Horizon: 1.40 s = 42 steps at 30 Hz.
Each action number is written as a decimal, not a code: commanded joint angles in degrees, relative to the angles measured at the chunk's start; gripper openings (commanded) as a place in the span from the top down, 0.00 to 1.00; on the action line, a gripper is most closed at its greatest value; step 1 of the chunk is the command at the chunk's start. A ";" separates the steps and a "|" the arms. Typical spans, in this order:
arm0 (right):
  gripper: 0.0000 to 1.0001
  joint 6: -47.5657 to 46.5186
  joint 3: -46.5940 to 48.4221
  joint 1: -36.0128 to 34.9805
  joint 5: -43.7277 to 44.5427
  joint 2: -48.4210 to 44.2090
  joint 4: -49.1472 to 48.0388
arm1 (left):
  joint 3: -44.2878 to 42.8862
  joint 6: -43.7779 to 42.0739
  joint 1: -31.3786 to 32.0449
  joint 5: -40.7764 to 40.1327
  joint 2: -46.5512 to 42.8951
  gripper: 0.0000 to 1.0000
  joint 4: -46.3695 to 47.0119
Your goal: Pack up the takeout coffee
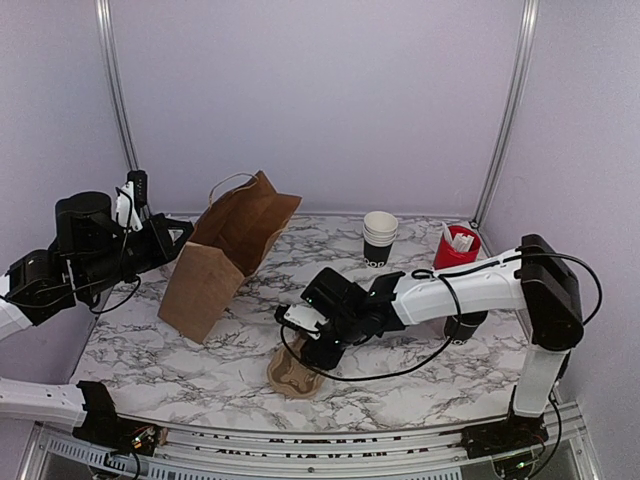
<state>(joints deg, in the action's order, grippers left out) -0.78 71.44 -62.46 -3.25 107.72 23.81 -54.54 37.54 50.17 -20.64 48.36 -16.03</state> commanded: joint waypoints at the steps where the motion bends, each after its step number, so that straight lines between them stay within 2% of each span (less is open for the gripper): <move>1: 0.57 2.90 -1.61 -0.29 1.21 -4.89 -3.50 | -1.10 -1.73 -0.51 -0.66 0.42 1.00 -0.38; 17: 0.61 7.79 -7.89 -0.29 2.46 -17.86 -5.38 | 0.51 -5.23 -1.48 0.47 1.76 1.00 -0.27; 24: 0.61 8.49 -6.26 -0.32 4.12 -28.69 -3.61 | -0.44 -7.88 -1.57 6.68 3.24 1.00 0.75; 33: 0.59 7.64 2.71 -0.33 10.11 -37.65 -0.56 | -1.32 -8.58 -1.49 18.16 5.72 1.00 3.10; 37: 0.59 8.21 2.37 -0.40 9.43 -38.13 -5.15 | -0.47 -7.36 -1.40 21.69 6.24 1.00 4.83; 42: 0.59 8.42 -3.68 -0.47 3.28 -37.59 -19.08 | 0.39 -6.20 -1.07 25.30 6.46 1.00 7.06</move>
<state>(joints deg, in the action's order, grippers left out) 7.22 71.46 -62.48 4.12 69.25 15.62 -54.52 30.65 48.97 0.03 54.68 -13.26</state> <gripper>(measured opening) 0.413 0.006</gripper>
